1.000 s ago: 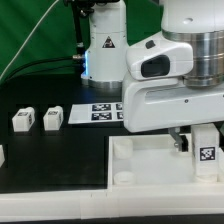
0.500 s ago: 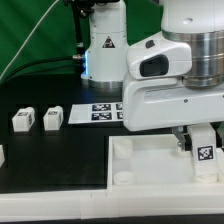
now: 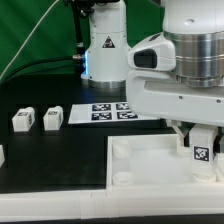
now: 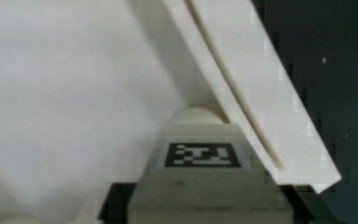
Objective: Assemble one leg
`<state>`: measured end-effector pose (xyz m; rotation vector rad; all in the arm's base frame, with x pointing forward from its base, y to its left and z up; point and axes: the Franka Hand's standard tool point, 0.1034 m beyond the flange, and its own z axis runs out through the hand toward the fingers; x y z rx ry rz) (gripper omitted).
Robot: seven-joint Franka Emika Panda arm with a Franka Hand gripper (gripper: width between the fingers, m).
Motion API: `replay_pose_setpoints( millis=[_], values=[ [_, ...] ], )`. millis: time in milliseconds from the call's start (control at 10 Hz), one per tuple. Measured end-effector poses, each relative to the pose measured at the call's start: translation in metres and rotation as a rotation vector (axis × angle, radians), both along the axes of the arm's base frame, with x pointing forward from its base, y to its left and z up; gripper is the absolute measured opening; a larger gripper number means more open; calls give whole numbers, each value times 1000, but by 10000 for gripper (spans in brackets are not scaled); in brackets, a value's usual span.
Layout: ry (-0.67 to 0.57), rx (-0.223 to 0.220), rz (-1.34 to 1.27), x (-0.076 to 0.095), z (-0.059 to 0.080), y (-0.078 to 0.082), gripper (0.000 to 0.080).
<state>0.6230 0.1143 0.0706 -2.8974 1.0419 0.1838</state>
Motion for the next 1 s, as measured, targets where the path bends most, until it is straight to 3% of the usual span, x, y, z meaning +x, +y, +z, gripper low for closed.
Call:
replay_pose_setpoints(
  millis=[300,600,800,900,1000],
  values=[
    [32,-31,-351,0,1,5,294],
    [47,-44,-502,0,1,6,294],
    [45,-43,-484,0,1,6,578],
    [41,-39,-440,0,1,6,578],
    [40,-37,-415,0,1,7,637]
  ],
)
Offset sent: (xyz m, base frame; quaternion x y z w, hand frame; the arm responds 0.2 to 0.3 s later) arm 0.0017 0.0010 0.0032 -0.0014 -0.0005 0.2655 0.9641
